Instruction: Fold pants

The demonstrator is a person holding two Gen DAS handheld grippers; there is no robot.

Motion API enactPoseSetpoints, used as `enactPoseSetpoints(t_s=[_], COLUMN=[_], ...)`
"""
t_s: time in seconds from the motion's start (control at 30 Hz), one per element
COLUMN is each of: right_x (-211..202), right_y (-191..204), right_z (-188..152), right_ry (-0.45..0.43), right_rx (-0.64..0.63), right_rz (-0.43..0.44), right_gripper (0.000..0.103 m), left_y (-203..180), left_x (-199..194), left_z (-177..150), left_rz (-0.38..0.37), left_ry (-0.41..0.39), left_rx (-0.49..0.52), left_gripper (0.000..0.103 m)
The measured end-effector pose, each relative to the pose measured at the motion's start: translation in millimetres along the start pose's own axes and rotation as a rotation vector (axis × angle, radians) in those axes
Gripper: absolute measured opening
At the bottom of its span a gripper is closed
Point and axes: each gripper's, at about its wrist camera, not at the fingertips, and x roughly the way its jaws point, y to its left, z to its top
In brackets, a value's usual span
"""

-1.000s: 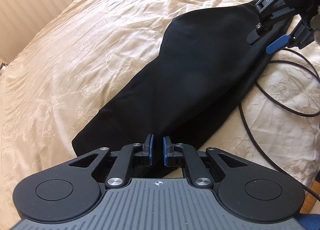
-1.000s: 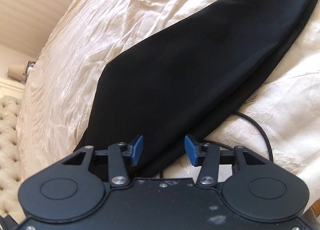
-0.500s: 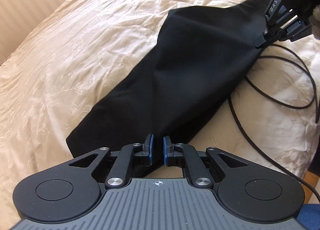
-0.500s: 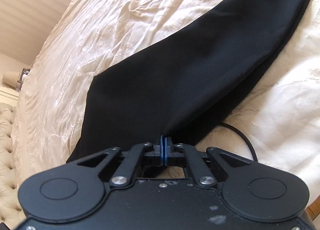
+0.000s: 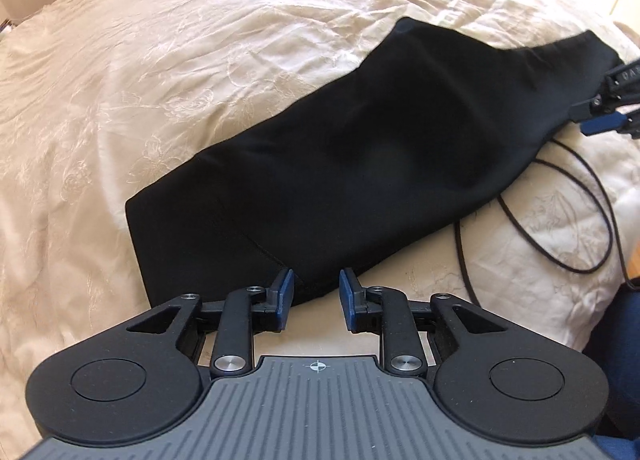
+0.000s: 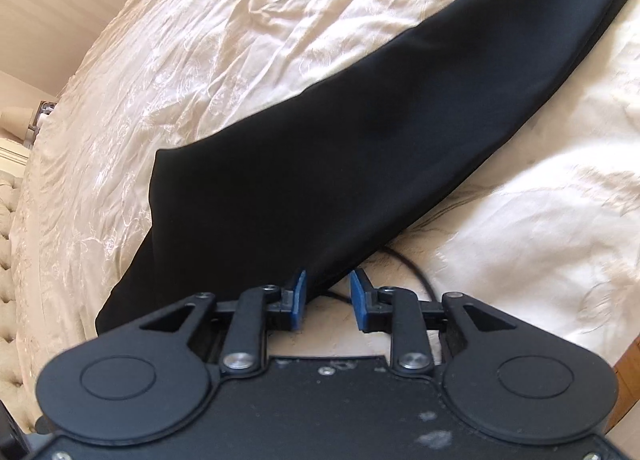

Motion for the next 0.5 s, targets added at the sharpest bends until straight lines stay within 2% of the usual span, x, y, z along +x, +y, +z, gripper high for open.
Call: enactPoseSetpoints(t_s=[0.13, 0.2, 0.37, 0.5], right_x=[-28.9, -35.9, -53.0, -71.3], right_y=[-36.2, -56.3, -125.3, -182.4], right_z=[24.2, 40.5, 95.2, 146.4], right_ry=[-0.105, -0.147, -0.232, -0.307], right_rx=[-0.017, -0.031, -0.024, -0.064], right_rz=[-0.057, -0.104, -0.215, -0.294], right_gripper=[0.03, 0.031, 0.035, 0.039], left_y=[-12.9, -25.1, -65.1, -98.3], left_x=[-12.6, -11.1, 14.1, 46.6], left_z=[21.7, 40.2, 86.2, 111.3], left_rz=[0.023, 0.008, -0.076, -0.101], left_ry=[-0.048, -0.067, -0.066, -0.05], left_rx=[-0.113, -0.19, -0.394, -0.531], left_gripper=[0.025, 0.026, 0.026, 0.026])
